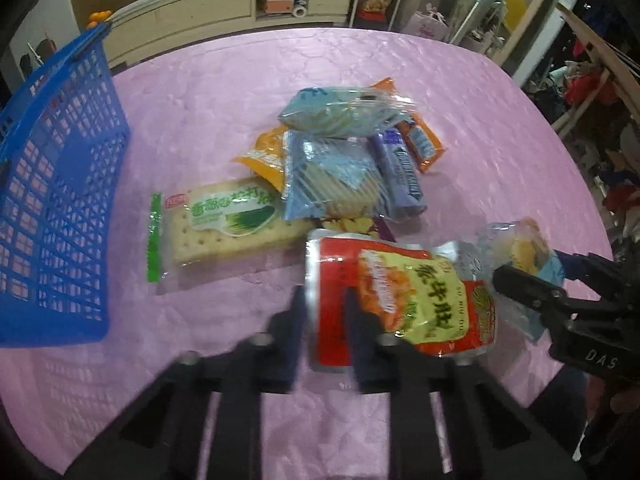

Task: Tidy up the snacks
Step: 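Lower the left gripper onto the red beef-tripe pouch while the right gripper holds the bag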

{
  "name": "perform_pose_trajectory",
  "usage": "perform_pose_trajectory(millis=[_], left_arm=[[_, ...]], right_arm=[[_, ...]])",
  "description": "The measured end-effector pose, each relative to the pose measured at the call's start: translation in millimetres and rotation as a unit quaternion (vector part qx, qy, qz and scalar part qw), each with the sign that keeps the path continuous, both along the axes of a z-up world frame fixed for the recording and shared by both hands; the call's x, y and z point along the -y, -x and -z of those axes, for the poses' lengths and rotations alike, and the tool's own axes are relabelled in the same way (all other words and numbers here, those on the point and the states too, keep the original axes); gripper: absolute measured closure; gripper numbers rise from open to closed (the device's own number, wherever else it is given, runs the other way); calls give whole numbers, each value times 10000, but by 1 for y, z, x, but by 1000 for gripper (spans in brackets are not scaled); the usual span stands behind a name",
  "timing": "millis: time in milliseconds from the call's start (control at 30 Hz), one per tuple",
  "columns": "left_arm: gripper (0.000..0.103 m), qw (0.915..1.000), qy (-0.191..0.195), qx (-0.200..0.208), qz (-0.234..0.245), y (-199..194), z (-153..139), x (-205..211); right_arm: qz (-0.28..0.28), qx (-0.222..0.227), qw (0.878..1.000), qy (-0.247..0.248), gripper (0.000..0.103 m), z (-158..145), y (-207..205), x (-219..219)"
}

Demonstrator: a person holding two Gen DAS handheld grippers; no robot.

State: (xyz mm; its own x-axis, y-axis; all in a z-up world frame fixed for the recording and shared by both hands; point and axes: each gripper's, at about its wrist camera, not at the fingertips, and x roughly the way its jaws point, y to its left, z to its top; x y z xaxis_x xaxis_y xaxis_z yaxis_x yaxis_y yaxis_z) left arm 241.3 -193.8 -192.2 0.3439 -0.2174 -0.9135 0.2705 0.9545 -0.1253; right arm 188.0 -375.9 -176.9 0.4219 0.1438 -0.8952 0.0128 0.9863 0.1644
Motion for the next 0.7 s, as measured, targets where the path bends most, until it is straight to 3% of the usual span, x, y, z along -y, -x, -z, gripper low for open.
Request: perform_pose_trajectory(millis=[33, 300, 567, 600, 633, 667, 700], left_arm=[[102, 10000, 22, -35, 8, 1, 1, 1], [103, 9997, 109, 214, -17, 16, -29, -9], [101, 9988, 134, 343, 327, 37, -46, -1], [96, 9986, 145, 363, 344, 39, -47, -1], [78, 9984, 194, 363, 378, 41, -47, 0], [52, 9983, 225, 367, 403, 44, -51, -2], [45, 9980, 197, 394, 463, 44, -51, 0]], right_arm=[[-16, 3, 10000, -15, 32, -1, 2, -3], [5, 80, 10000, -9, 32, -15, 11, -8], [2, 249, 9996, 143, 32, -30, 29, -10], [4, 260, 9995, 166, 32, -31, 31, -10], [5, 264, 9995, 179, 32, -32, 33, -8], [17, 261, 9995, 186, 32, -32, 35, -6], [48, 252, 9995, 198, 32, -32, 36, -3]])
